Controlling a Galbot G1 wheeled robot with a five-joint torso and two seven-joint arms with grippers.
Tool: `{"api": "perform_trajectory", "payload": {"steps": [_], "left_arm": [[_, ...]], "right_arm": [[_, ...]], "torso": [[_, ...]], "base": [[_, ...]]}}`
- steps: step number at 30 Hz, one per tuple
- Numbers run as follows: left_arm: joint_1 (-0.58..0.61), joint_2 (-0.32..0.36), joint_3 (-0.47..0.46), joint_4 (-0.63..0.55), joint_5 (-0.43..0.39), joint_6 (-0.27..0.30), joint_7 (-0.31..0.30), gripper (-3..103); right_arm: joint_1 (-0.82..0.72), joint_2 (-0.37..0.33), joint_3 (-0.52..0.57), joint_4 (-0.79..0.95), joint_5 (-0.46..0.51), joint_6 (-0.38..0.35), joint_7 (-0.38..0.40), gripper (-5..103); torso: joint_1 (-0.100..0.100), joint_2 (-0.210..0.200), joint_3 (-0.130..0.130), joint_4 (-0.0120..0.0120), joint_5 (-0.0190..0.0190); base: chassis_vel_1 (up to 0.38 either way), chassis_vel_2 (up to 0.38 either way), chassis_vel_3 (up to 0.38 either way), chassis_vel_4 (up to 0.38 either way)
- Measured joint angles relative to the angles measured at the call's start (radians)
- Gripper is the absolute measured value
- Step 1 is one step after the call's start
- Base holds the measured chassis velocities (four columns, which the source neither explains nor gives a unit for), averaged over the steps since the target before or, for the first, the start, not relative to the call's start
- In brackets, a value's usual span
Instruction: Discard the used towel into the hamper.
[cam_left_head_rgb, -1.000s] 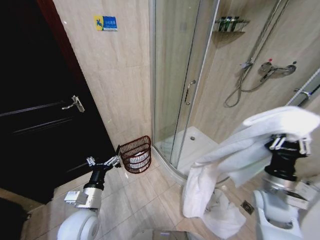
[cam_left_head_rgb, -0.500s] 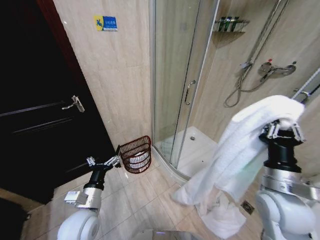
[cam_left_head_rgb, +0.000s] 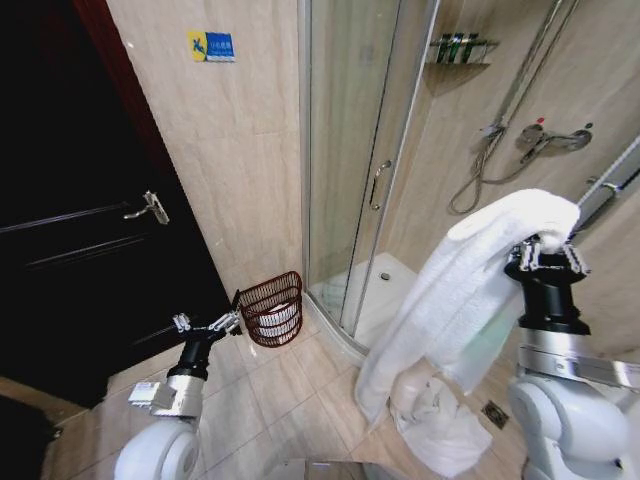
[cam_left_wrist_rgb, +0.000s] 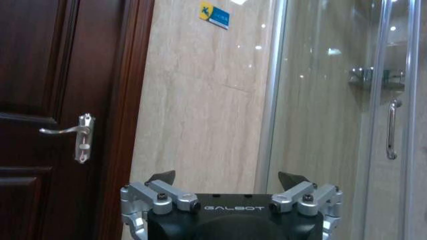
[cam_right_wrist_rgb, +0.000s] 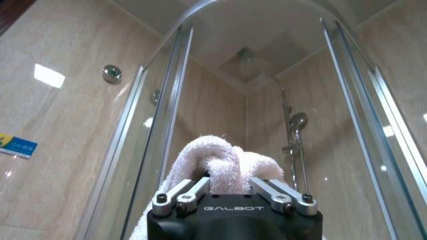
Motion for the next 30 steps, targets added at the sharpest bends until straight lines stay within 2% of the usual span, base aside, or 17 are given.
{"api": "perform_trajectory", "payload": {"steps": [18,30], "left_arm": [[0.000,0.000,0.000,0.000,0.000,0.000,0.000,100],[0.000,0.000,0.000,0.000,0.000,0.000,0.000,100]], "right_arm": [[-0.004,0.001,0.001,0.013,-0.012,0.013,-0.003,13],[-0.006,0.007,-0.015,0.017,-0.020,0.016,-0.006,13]], "torso": [[0.000,0.000,0.000,-0.0001,0.0001],[0.000,0.000,0.000,0.0002,-0.0003]], "base": [[0.000,0.000,0.000,0.000],[0.088,0.090,-0.094,-0.086]]}}
